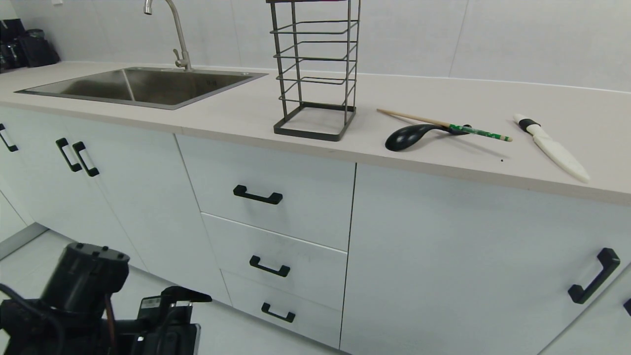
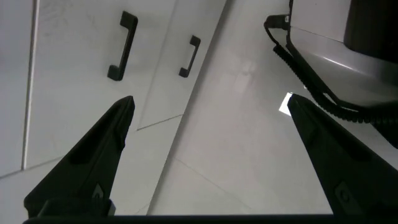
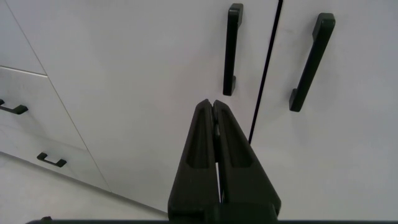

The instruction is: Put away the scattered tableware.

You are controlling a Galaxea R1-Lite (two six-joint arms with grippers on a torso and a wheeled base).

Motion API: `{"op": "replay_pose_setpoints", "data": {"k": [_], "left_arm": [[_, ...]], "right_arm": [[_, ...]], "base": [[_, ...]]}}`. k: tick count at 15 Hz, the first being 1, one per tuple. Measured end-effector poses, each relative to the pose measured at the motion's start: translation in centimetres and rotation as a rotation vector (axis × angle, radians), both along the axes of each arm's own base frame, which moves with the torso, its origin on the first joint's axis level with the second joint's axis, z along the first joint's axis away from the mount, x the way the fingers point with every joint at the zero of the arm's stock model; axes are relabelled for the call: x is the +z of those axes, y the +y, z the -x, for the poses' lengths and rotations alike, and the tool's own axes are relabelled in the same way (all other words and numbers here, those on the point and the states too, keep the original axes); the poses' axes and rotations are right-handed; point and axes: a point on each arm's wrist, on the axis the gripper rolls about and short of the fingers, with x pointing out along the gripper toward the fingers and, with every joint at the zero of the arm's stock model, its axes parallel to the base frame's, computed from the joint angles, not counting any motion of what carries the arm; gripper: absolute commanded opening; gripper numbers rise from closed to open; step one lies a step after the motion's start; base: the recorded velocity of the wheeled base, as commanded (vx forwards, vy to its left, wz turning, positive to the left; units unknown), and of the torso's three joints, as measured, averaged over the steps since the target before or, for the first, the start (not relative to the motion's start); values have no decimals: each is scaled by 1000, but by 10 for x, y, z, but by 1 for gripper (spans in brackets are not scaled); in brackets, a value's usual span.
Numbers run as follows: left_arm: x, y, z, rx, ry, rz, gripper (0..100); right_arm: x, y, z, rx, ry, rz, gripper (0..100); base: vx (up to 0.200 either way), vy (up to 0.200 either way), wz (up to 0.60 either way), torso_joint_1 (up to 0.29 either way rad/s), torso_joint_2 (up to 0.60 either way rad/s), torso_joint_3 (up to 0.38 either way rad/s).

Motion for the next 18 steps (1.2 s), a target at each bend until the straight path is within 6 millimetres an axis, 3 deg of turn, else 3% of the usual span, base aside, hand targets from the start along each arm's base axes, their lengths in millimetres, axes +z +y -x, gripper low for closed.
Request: {"op": "replay_pose_setpoints", "data": {"k": [5,13,18], "left_arm": [[-22,-30,-46,-41,24,-47,100],[-61,-57,-109,-61,-31,-81,100],[-93,-60,-125,-16,-47,-119,100]], "right_arm": [[0,0,0,1,0,0,0],[0,0,0,0,0,0,0],[0,0,0,1,0,0,0]], "base": [[0,0,0,0,0,0],[0,0,0,0,0,0],[0,0,0,0,0,0]]}}
